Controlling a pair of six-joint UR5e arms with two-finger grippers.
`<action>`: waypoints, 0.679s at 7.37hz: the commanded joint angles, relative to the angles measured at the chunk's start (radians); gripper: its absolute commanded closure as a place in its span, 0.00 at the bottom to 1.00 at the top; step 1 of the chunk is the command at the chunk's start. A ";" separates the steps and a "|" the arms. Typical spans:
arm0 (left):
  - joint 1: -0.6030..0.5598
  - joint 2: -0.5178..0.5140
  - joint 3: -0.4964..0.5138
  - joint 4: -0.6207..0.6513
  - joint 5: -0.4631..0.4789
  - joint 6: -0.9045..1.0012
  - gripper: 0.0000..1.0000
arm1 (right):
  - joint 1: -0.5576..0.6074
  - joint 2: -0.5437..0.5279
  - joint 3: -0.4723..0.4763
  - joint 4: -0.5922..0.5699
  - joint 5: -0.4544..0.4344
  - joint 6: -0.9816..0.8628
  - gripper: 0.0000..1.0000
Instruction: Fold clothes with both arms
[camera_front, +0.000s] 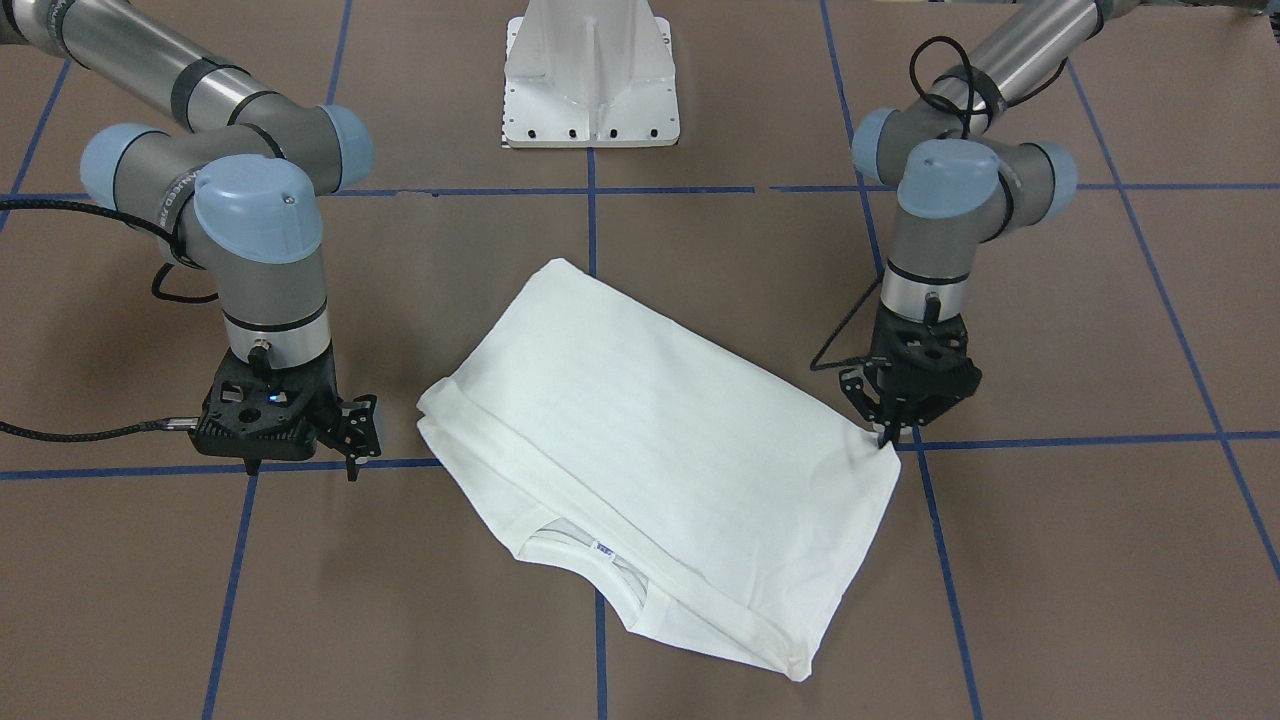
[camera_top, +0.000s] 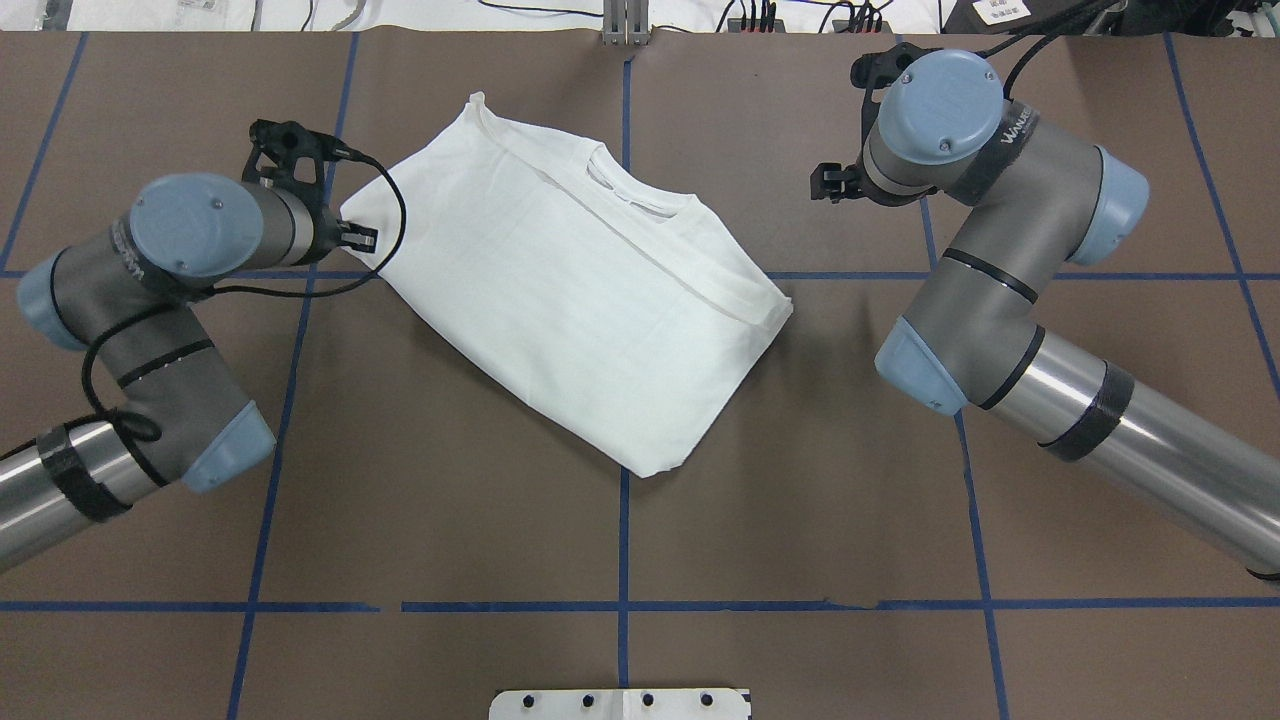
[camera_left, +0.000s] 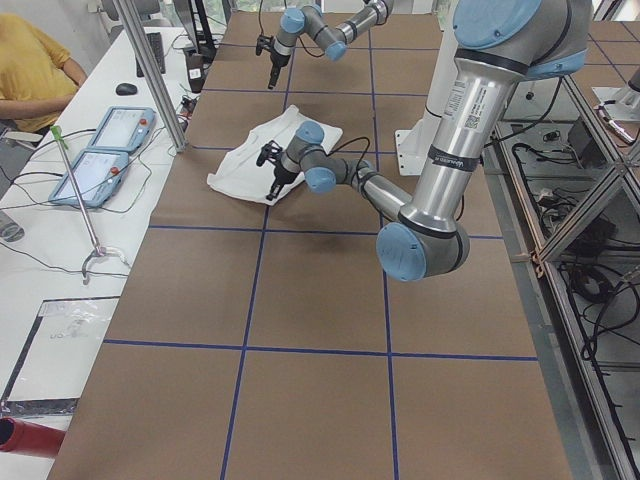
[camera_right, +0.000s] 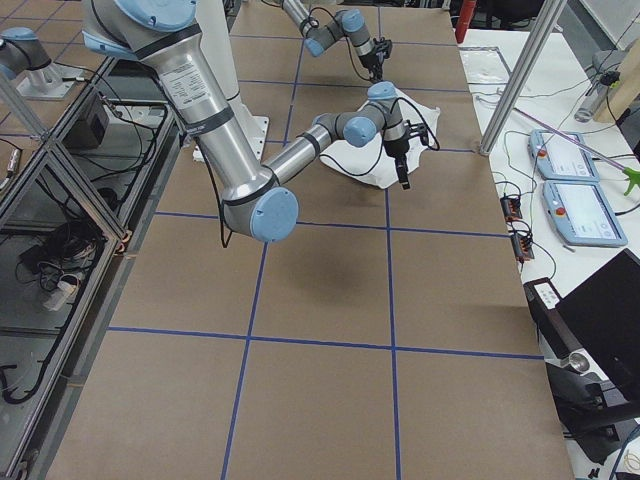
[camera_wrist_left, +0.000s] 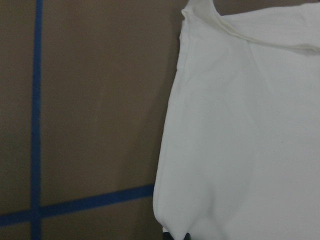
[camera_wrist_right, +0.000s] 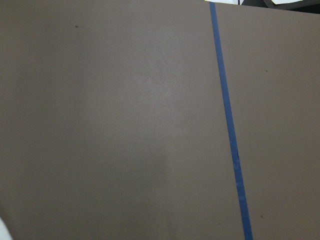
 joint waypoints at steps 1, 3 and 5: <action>-0.087 -0.148 0.257 -0.097 -0.002 0.070 1.00 | -0.010 0.003 0.001 0.000 0.000 0.002 0.00; -0.107 -0.259 0.442 -0.179 0.001 0.074 1.00 | -0.034 0.015 0.007 0.000 0.000 0.050 0.00; -0.115 -0.322 0.527 -0.198 0.000 0.076 1.00 | -0.085 0.015 0.006 0.099 -0.005 0.118 0.00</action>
